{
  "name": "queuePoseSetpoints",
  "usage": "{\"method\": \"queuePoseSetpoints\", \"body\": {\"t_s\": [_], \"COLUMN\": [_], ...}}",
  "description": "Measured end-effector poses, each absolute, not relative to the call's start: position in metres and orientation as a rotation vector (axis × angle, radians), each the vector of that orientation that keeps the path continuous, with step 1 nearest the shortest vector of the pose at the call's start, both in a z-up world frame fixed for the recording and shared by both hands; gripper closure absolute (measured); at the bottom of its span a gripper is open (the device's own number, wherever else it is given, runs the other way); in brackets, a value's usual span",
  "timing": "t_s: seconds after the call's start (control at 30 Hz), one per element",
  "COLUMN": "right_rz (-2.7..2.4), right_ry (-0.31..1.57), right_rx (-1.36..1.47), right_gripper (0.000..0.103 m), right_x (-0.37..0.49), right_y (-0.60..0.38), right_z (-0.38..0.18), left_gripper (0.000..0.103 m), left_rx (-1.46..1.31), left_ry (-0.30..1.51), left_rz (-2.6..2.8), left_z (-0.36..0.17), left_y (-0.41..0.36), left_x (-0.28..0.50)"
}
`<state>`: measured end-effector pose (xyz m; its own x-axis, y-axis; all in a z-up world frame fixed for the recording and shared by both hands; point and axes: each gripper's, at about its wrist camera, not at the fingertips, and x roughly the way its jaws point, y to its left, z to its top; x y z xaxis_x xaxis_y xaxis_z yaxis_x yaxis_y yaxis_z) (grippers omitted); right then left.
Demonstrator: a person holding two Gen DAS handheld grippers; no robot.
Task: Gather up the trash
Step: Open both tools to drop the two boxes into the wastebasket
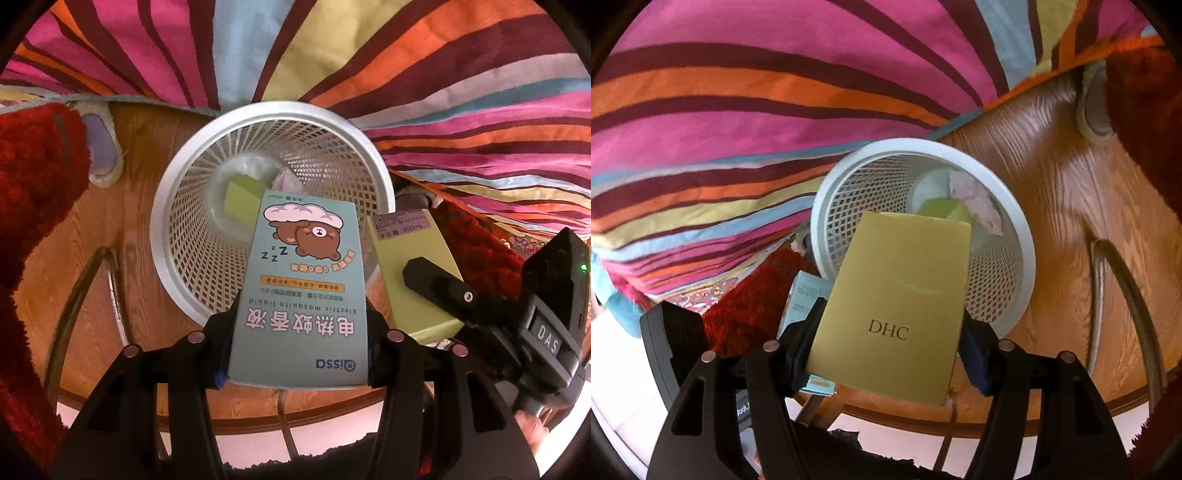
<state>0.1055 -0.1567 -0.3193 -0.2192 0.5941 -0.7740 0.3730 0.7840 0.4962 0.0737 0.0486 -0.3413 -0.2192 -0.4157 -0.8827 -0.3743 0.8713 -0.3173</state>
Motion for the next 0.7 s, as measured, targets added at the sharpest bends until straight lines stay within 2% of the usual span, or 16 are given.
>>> {"method": "queuePoseSetpoints", "body": {"t_s": [0.4, 0.47, 0.5, 0.53, 0.57, 0.6, 0.7], "right_rz": [0.212, 0.219, 0.221, 0.211, 0.195, 0.175, 0.154], "right_ry": [1.864, 1.864, 1.869, 1.875, 1.88, 1.88, 1.859], "right_rx": [0.758, 0.761, 0.766, 0.765, 0.756, 0.748, 0.757], "right_gripper": [0.04, 0.039, 0.034, 0.028, 0.017, 0.015, 0.015], "right_x": [0.106, 0.106, 0.106, 0.106, 0.106, 0.106, 0.107], "right_y": [-0.157, -0.157, -0.157, -0.157, -0.157, -0.159, -0.163], "right_z": [-0.333, -0.333, -0.335, -0.337, -0.338, -0.338, -0.336], "left_gripper": [0.052, 0.043, 0.033, 0.025, 0.022, 0.018, 0.018], "left_rx": [-0.59, -0.598, -0.602, -0.605, -0.602, -0.591, -0.587], "left_ry": [1.891, 1.894, 1.894, 1.893, 1.892, 1.894, 1.891], "left_rz": [-0.004, -0.001, 0.0, 0.003, 0.005, 0.012, 0.026], "left_z": [-0.358, -0.36, -0.36, -0.36, -0.361, -0.361, -0.362], "left_y": [0.048, 0.049, 0.049, 0.049, 0.049, 0.048, 0.05], "left_x": [0.074, 0.074, 0.074, 0.074, 0.074, 0.074, 0.073]}}
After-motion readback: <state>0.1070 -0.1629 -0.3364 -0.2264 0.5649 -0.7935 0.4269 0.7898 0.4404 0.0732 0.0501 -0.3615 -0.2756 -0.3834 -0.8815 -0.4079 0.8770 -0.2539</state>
